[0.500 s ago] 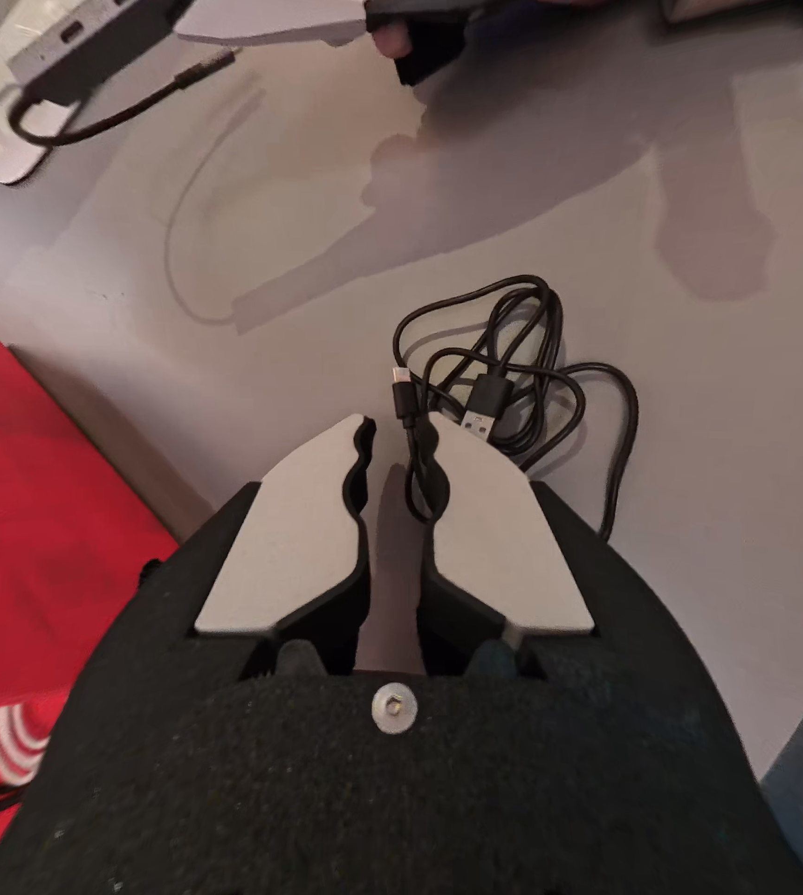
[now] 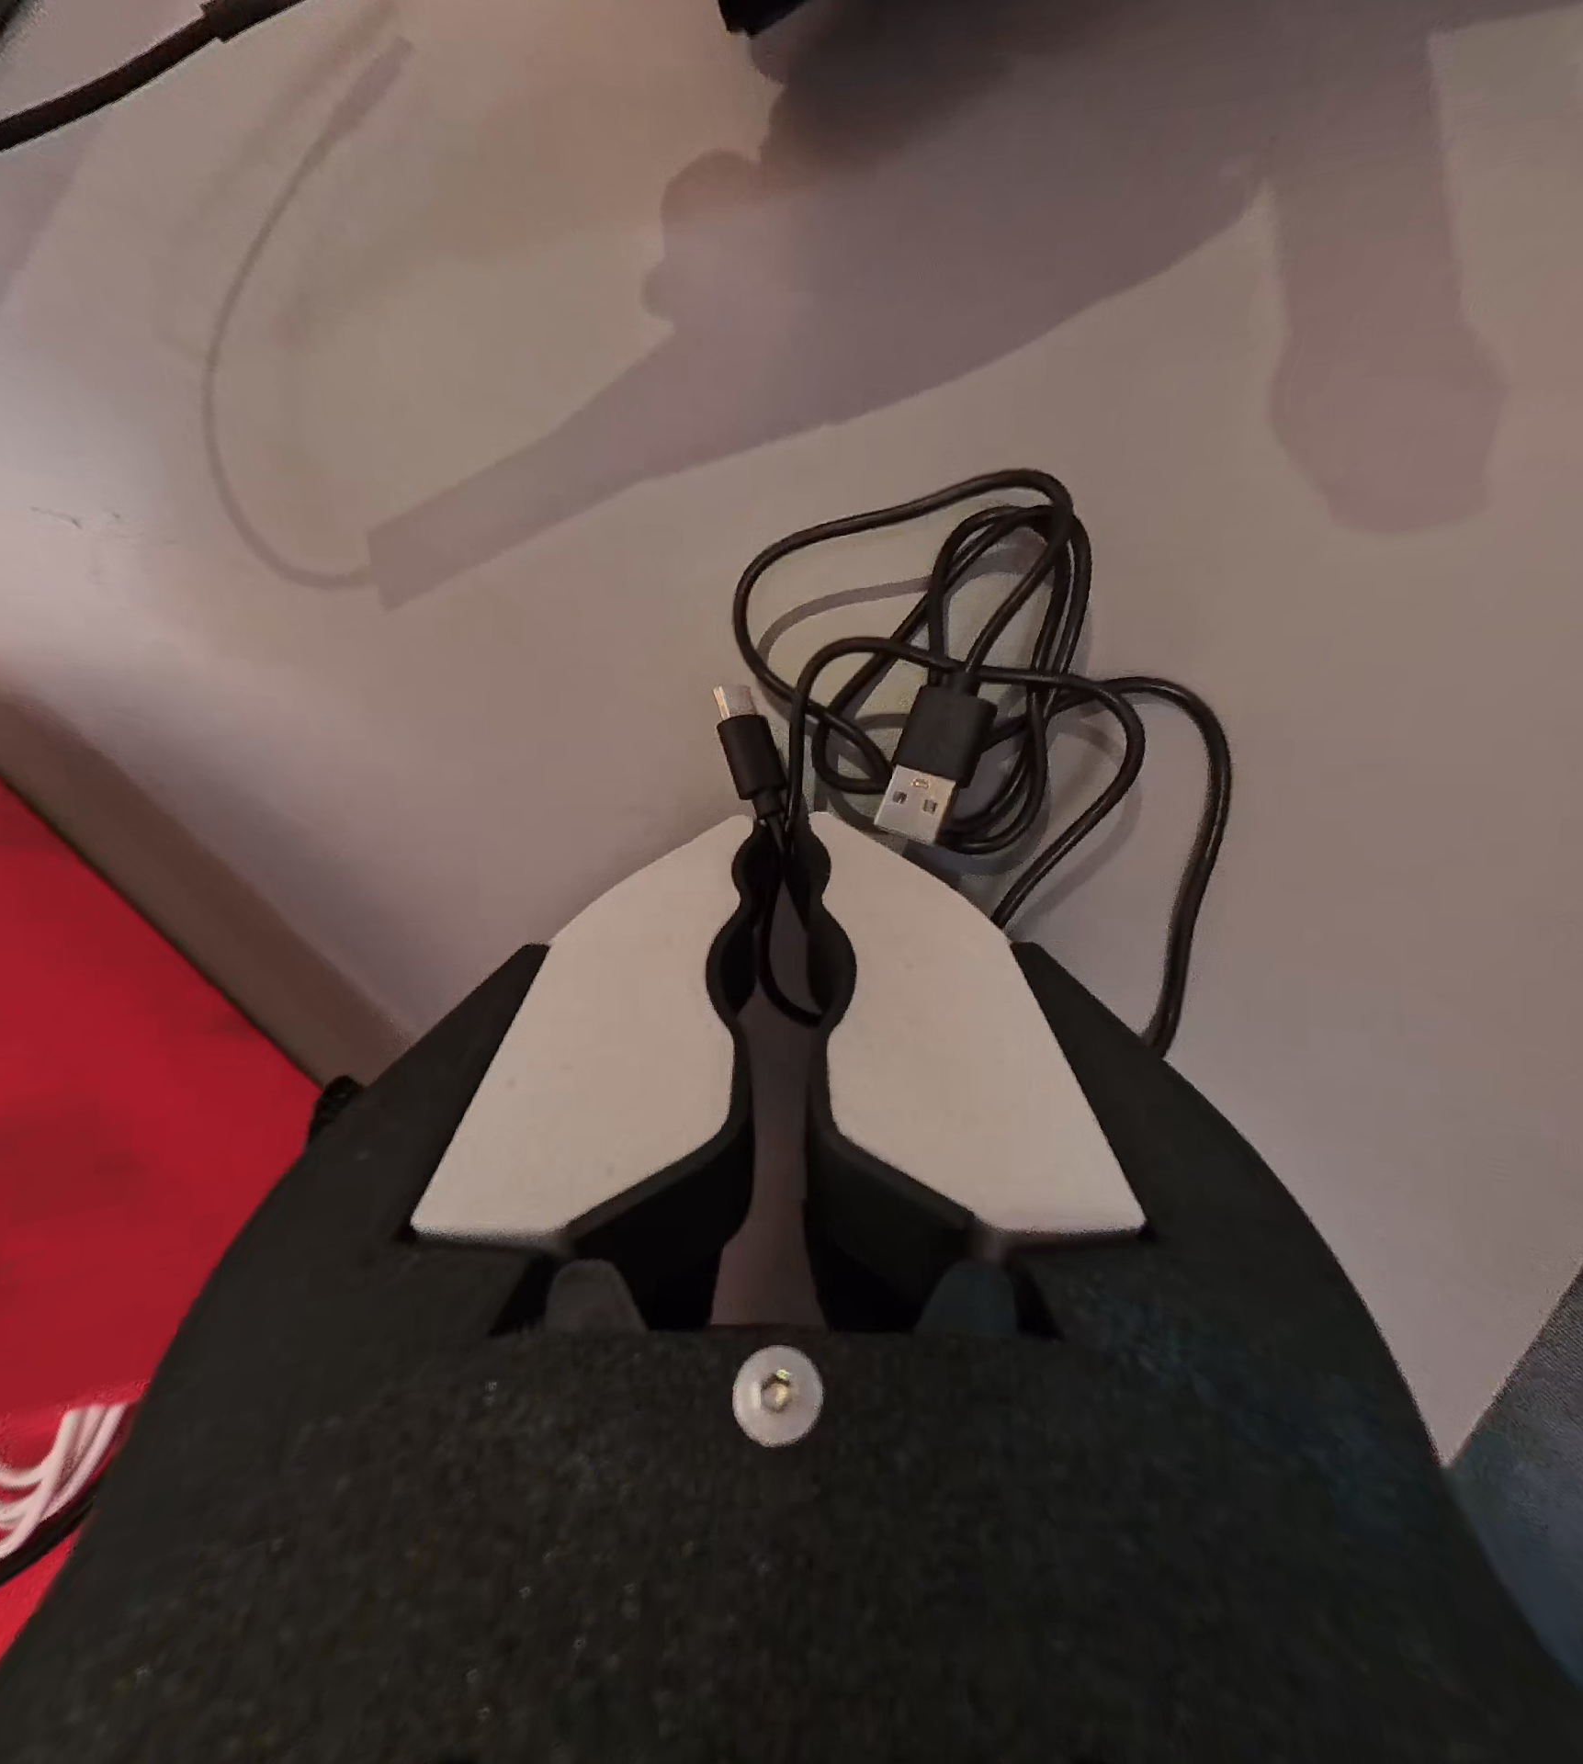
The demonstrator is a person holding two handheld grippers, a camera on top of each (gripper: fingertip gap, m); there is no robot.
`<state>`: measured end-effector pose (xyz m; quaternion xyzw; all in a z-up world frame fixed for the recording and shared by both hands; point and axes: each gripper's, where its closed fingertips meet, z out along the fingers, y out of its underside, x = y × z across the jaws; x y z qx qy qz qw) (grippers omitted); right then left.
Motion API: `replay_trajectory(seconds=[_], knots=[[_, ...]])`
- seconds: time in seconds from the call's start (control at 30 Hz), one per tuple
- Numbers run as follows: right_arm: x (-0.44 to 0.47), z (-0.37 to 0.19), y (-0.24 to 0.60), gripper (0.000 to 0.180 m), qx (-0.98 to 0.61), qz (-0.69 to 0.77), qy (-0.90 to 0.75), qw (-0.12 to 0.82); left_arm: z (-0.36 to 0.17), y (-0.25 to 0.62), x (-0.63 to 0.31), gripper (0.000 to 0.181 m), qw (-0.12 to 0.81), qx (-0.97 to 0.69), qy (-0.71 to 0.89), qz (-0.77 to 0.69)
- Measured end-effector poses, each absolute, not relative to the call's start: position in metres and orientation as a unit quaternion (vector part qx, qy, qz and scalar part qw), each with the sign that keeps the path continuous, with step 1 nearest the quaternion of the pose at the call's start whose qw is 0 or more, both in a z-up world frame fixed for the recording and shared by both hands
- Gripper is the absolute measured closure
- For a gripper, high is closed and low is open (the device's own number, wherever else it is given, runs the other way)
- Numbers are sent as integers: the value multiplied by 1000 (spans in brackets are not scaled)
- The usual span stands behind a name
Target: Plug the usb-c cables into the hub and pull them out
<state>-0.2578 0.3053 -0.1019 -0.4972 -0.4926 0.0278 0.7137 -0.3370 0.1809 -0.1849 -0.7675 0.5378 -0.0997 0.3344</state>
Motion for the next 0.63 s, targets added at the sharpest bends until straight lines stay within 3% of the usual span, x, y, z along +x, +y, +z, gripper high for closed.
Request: replay_trajectory(seconds=[0.03, 0.63], knots=[[-258, -102, 305, 170, -497, 28, -492, 714, -183, 181, -338, 176, 335, -768, 537, -101], [-258, -102, 305, 170, -497, 28, -494, 713, -178, 187, -361, 178, 350, -755, 554, -22]])
